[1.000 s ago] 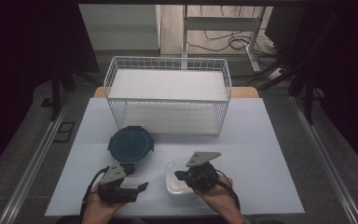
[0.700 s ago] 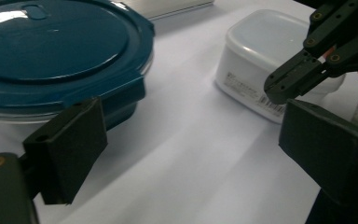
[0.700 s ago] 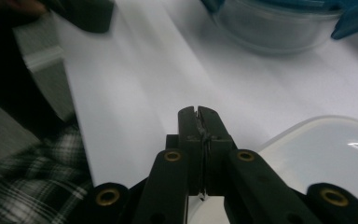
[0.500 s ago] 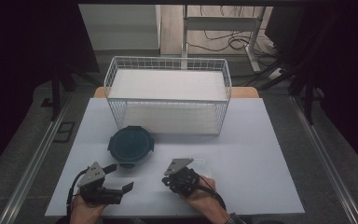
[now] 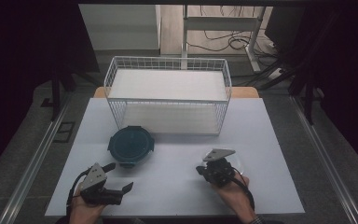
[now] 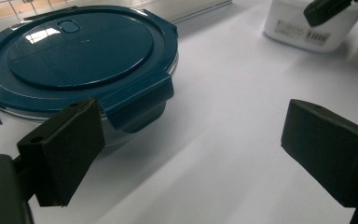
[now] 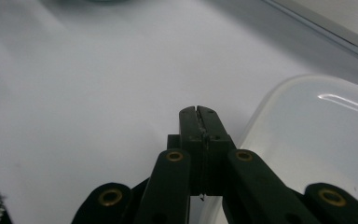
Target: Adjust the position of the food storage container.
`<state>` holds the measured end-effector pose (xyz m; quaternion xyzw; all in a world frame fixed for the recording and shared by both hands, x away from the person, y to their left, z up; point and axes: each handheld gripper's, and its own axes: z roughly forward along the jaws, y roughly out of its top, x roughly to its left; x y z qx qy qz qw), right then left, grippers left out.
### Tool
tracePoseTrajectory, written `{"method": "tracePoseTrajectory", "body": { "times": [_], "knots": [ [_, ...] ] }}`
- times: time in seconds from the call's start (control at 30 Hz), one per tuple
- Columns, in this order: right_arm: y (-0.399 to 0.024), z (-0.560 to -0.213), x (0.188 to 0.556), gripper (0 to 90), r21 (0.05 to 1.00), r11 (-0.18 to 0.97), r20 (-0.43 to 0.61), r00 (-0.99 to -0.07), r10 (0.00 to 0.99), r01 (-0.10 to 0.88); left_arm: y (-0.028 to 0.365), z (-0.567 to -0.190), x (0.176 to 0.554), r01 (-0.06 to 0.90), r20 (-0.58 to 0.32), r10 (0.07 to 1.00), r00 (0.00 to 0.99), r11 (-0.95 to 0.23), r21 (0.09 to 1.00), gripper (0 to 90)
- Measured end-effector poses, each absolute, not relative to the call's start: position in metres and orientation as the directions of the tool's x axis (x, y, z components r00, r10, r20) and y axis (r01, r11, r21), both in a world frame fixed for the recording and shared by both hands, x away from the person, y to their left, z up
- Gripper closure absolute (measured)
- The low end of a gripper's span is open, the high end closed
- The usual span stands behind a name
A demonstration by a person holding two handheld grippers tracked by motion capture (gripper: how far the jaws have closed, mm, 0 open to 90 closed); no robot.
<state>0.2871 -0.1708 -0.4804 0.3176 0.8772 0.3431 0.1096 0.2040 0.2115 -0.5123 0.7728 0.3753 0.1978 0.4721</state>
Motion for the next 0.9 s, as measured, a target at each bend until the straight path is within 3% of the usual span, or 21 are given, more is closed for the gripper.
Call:
{"method": "tracePoseTrajectory", "body": {
  "times": [0.37,0.73,0.87,0.9],
  "knots": [
    [-0.252,-0.48,0.304,89.4,0.68,0.452,0.003,-0.618,0.786,0.578,0.206,-0.515,0.208,0.438,-0.049,0.788,0.614,-0.288,0.851,7.3],
    [-0.267,-0.479,0.33,89.4,0.71,0.397,-0.015,-0.552,0.834,0.581,0.216,-0.511,0.214,0.428,-0.024,0.813,0.582,-0.281,0.859,13.8],
    [-0.269,-0.479,0.337,89.4,0.724,0.373,-0.017,-0.525,0.851,0.581,0.227,-0.508,0.22,0.425,0.004,0.834,0.551,-0.284,0.86,19.2],
    [-0.264,-0.477,0.335,89.3,0.738,0.38,-0.021,-0.544,0.839,0.557,0.234,-0.507,0.225,0.429,0.007,0.844,0.537,-0.28,0.859,28.4]
  ]
}}
